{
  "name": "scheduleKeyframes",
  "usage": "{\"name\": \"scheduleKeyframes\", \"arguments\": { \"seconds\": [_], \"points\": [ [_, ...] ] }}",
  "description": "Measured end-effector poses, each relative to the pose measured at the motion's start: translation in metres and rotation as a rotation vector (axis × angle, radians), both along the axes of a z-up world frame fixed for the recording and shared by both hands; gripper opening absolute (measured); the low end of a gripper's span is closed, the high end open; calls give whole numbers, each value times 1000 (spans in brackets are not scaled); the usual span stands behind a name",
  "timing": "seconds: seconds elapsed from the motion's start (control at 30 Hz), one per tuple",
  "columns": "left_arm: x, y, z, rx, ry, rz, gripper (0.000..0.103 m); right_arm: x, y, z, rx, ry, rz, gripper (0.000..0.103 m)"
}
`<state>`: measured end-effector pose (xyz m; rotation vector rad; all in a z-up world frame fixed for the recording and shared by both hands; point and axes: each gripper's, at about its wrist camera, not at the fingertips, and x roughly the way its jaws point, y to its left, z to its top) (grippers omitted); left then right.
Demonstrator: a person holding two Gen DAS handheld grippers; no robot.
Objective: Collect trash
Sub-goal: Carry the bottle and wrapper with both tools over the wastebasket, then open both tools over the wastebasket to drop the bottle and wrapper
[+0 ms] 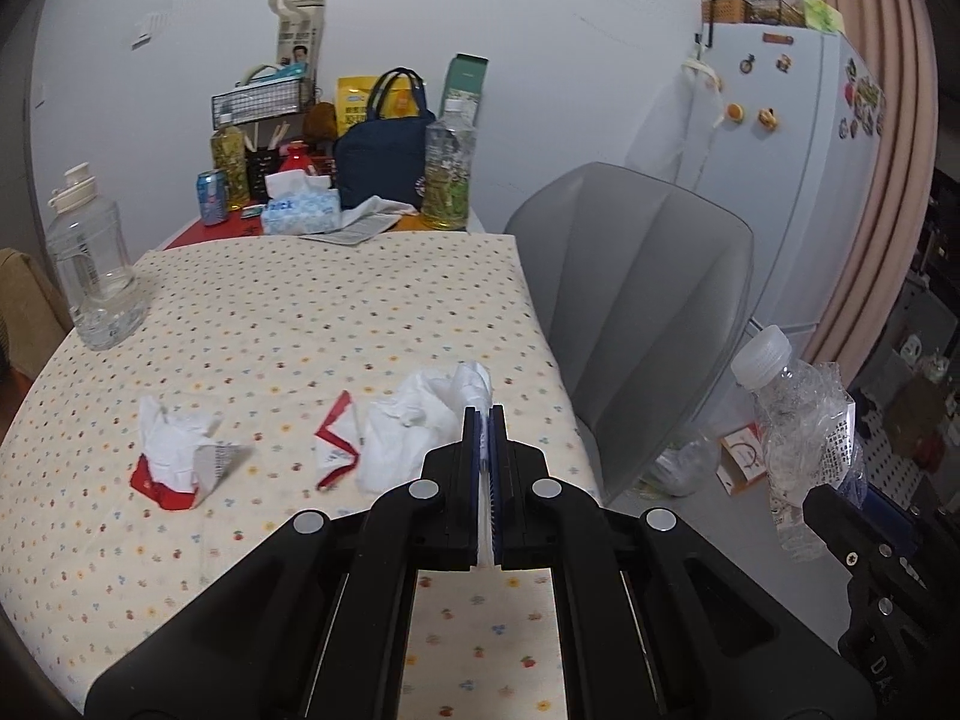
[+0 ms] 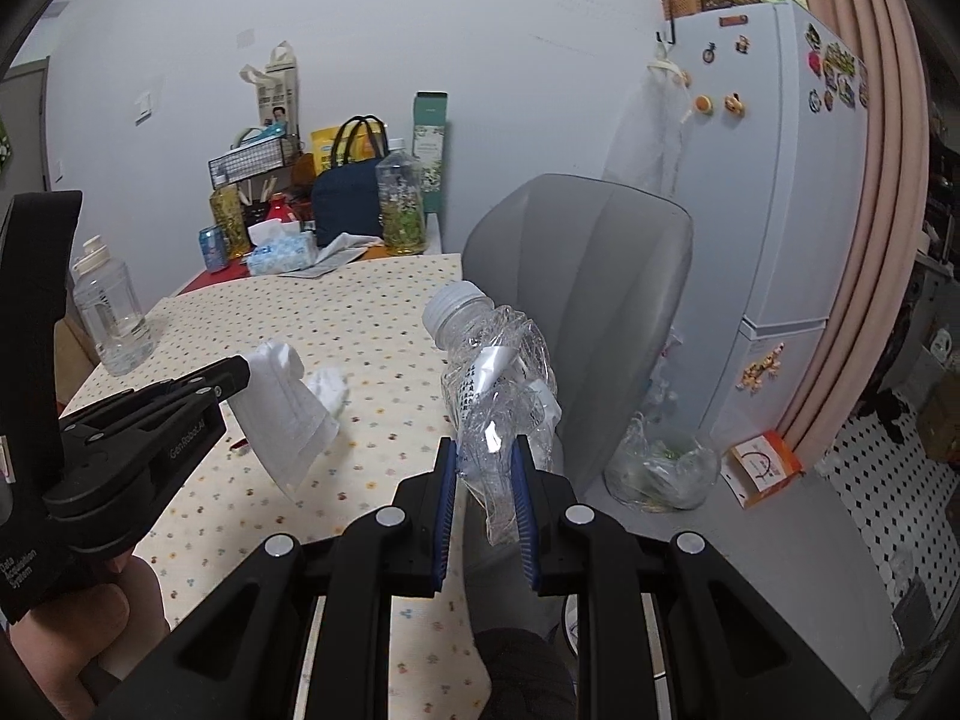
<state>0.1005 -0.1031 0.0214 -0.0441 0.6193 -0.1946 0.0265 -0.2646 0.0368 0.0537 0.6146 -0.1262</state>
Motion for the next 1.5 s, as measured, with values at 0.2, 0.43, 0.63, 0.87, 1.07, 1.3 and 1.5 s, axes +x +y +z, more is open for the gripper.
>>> {"name": "scheduleKeyframes", "arguments": {
  "seconds": [0.2,0.43,0.63,0.87,1.07,1.3,1.5],
  "points": [
    [7,-34,-8,25,21,-50,4,3,-26,-11,22,21,-48,19],
    [14,-85,-21,48,49,-126,4,2,-66,-23,38,47,-123,19],
    [19,-132,-34,79,80,-206,4,-2,-106,-37,64,70,-204,19],
    [23,-176,-50,117,113,-268,4,-5,-145,-54,98,97,-263,19],
    [23,-211,-65,151,143,-311,4,-12,-177,-70,130,116,-314,19],
    [23,-249,-90,185,190,-376,4,-17,-210,-95,165,154,-378,19],
    [20,-280,-107,209,223,-432,4,-22,-235,-110,192,166,-434,19]
  ]
}}
